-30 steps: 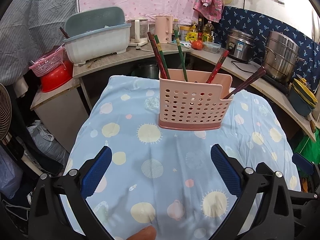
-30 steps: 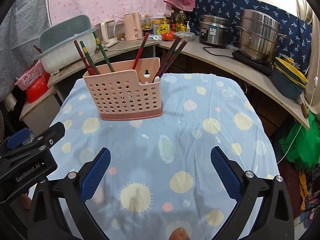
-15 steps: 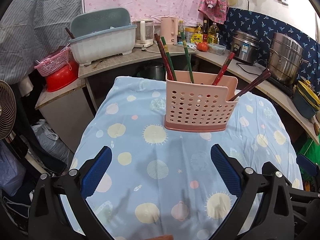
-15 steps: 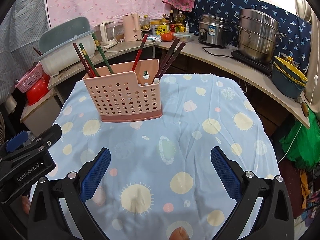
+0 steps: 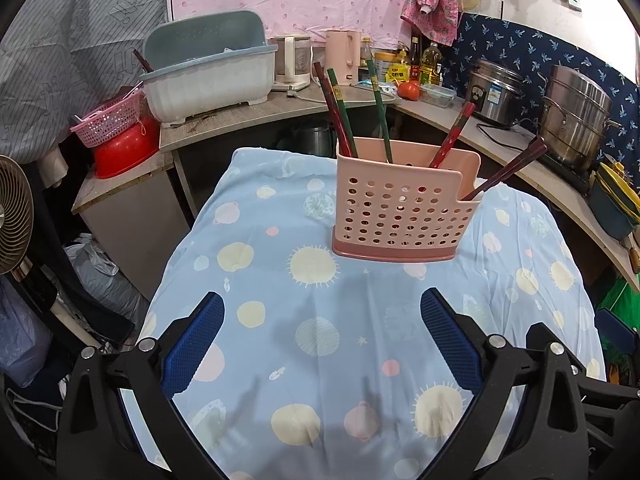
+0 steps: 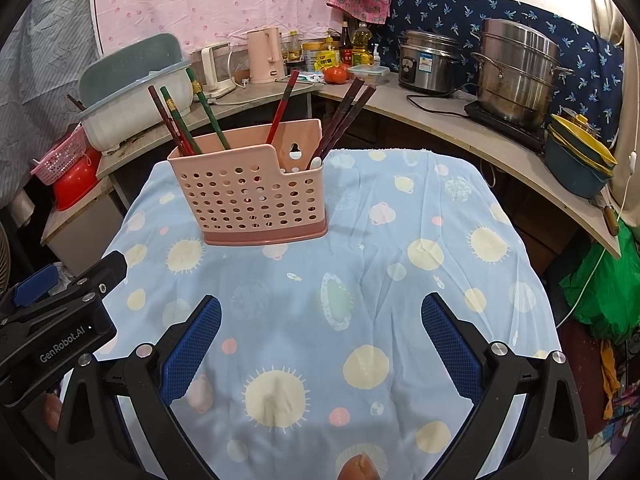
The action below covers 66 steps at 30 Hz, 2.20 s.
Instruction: Organize utensils
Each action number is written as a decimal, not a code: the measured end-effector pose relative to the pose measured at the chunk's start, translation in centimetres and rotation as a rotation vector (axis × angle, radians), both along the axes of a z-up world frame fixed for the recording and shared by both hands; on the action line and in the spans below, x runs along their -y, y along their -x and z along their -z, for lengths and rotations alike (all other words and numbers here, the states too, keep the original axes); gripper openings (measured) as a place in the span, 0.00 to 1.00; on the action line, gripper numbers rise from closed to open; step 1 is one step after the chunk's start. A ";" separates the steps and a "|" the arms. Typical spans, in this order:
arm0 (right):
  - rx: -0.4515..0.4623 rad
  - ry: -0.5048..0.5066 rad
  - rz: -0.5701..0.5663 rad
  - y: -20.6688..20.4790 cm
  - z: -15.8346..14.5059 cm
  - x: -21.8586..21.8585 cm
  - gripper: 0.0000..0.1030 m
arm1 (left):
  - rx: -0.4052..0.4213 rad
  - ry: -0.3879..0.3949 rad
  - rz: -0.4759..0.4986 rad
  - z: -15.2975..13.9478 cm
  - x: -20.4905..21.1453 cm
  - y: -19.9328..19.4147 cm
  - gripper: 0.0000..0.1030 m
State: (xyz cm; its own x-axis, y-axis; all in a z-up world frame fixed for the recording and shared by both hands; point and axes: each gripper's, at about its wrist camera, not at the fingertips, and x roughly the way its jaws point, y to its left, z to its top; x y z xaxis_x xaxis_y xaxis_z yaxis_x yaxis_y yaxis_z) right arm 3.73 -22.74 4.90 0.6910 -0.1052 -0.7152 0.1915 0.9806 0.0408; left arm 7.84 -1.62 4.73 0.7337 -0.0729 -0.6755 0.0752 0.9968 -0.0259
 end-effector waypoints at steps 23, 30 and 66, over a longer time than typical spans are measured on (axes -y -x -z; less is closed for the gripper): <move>0.000 -0.002 0.000 -0.1 -0.1 0.0 0.94 | -0.003 -0.017 0.011 0.1 0.1 -0.2 0.91; 0.002 -0.002 0.001 -0.1 -0.1 0.0 0.94 | 0.000 -0.020 0.018 0.0 0.2 -0.2 0.91; 0.004 -0.002 0.006 -0.2 -0.5 -0.1 0.94 | 0.003 -0.025 0.022 -0.1 0.2 -0.3 0.91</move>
